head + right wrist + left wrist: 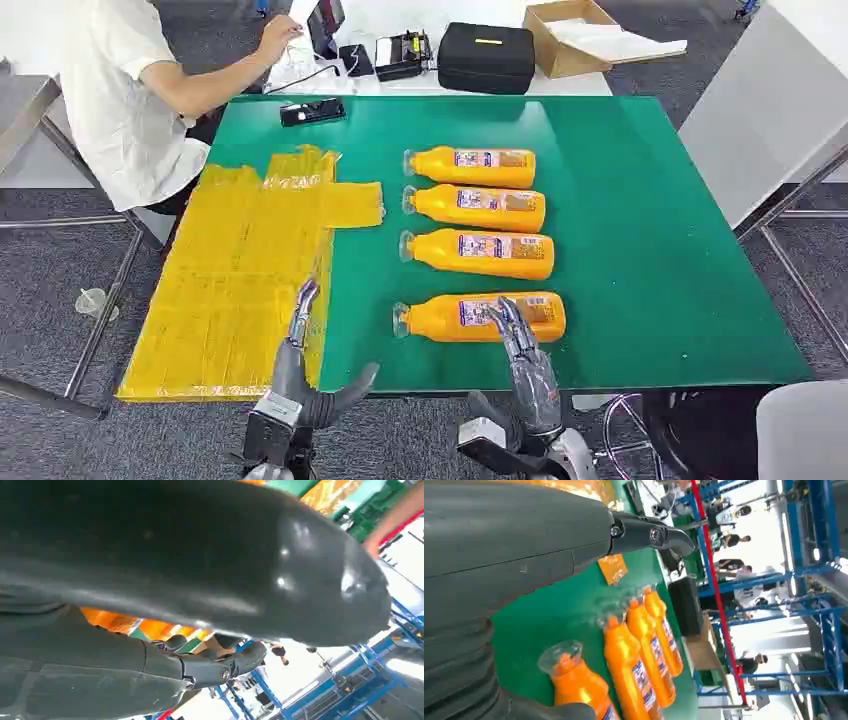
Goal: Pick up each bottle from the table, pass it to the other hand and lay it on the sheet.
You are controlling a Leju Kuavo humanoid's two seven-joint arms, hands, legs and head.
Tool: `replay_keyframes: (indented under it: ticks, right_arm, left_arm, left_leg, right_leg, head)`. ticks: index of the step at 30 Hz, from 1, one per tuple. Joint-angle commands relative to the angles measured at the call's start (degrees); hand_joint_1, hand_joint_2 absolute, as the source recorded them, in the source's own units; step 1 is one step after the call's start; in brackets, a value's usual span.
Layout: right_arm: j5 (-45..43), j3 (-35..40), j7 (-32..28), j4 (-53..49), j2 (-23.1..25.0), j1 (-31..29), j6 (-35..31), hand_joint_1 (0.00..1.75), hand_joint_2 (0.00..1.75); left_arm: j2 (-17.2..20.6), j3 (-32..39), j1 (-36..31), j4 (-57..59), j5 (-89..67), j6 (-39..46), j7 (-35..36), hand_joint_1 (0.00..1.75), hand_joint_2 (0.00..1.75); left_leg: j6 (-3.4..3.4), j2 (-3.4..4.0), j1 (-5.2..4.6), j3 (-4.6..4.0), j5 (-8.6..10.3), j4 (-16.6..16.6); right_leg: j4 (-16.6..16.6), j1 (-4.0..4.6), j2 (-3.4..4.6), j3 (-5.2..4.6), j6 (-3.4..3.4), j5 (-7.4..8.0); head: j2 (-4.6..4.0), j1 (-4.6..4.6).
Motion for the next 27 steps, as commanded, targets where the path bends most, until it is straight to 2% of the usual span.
replay_keyframes:
  ticks: [1, 7, 10, 11, 12, 17, 20, 25, 26, 27]
  right_arm:
    - [0.11, -0.55, 0.45, 2.76, -1.92, -0.32, -1.49, 0.00, 0.00]
    - [0.53, -0.84, 1.71, 2.60, -2.04, -0.32, -1.38, 0.00, 0.00]
    - [4.86, -1.77, 6.88, 2.36, -3.55, -0.35, -0.16, 0.00, 0.00]
    - [6.15, -1.97, 7.94, 2.35, -4.17, -0.20, -0.07, 0.00, 0.00]
    - [6.54, -2.32, 8.50, 2.29, -4.82, 0.13, 0.27, 0.00, 0.00]
    - [10.95, -4.93, 14.29, 1.86, -7.45, 0.44, 1.73, 0.00, 0.00]
    - [12.31, -7.35, 15.57, 0.19, -9.70, 0.28, 3.52, 0.00, 0.00]
    - [13.99, -8.73, 15.99, 2.87, -10.02, -4.29, 8.84, 0.00, 0.00]
    - [14.41, -8.59, 16.28, 5.11, -9.71, -6.10, 10.23, 0.00, 0.00]
    - [14.57, -8.51, 16.31, 5.68, -9.66, -6.57, 10.54, 0.00, 0.00]
  left_arm:
    - [0.64, -1.26, -2.38, 5.41, 0.17, -0.27, 0.23, 0.00, 1.75]
    - [0.74, -1.59, -2.34, 5.10, 0.11, -0.60, 0.18, 0.00, 1.75]
    - [0.55, -1.35, -2.11, 4.20, 3.18, -3.75, 1.01, 0.00, 1.75]
    - [0.69, -1.39, -1.95, 3.61, 3.68, -4.41, 1.05, 0.00, 1.75]
    - [0.89, -1.75, -1.88, 3.09, 2.24, -3.48, 0.38, 0.00, 1.75]
    - [0.69, -1.94, -2.30, 4.58, 1.55, -3.61, 1.42, 0.00, 1.75]
    - [0.46, -2.78, -2.40, 6.01, 1.66, -3.86, 1.30, 0.00, 1.75]
    - [0.35, -4.11, -2.82, 6.69, 1.92, -3.86, 1.17, 0.00, 1.75]
    - [0.35, -4.23, -2.95, 6.76, 1.96, -3.71, 1.20, 0.00, 1.75]
    - [0.32, -4.22, -2.97, 6.76, 2.00, -3.67, 1.22, 0.00, 1.75]
  left_leg:
    - [0.00, 0.05, 0.03, 0.27, -0.08, -0.05]
    - [0.01, 0.03, 0.02, 0.16, -0.04, -0.05]
    - [0.02, 0.03, 0.01, 0.15, -0.04, -0.04]
    - [0.04, 0.16, 0.06, 0.52, -0.27, 0.04]
    - [0.03, 0.05, 0.01, 0.24, -0.09, -0.02]
    - [0.03, 0.01, 0.01, 0.29, -0.12, 0.00]
    - [0.04, 0.06, 0.00, 0.33, -0.14, 0.01]
    - [0.03, 0.15, -0.03, 0.16, -0.06, -0.01]
    - [0.04, 0.34, 0.01, 0.48, -0.27, 0.09]
    - [0.03, 0.25, -0.02, 0.22, -0.10, 0.00]
  right_leg:
    - [-0.08, 0.07, -0.04, 0.29, -0.18, -0.07]
    - [-0.07, 0.05, -0.03, 0.17, -0.12, -0.03]
    - [-0.06, 0.04, -0.03, 0.16, -0.11, -0.04]
    - [-0.07, 0.14, 0.00, 0.56, -0.30, -0.21]
    - [-0.06, 0.05, -0.04, 0.27, -0.16, -0.08]
    - [-0.06, 0.05, -0.08, 0.35, -0.19, -0.12]
    - [-0.05, 0.05, -0.05, 0.38, -0.21, -0.12]
    - [-0.04, 0.00, 0.08, 0.17, -0.11, 0.00]
    - [-0.03, 0.09, 0.18, 0.50, -0.30, -0.14]
    - [-0.05, 0.03, 0.17, 0.23, -0.15, 0.00]
  head:
    - [0.00, -0.02]
    - [0.00, -0.02]
    - [0.00, -0.02]
    - [0.00, -0.02]
    - [0.00, -0.02]
    - [0.00, 0.00]
    - [0.00, -0.02]
    - [0.00, -0.02]
    - [0.00, -0.02]
    - [0.00, -0.02]
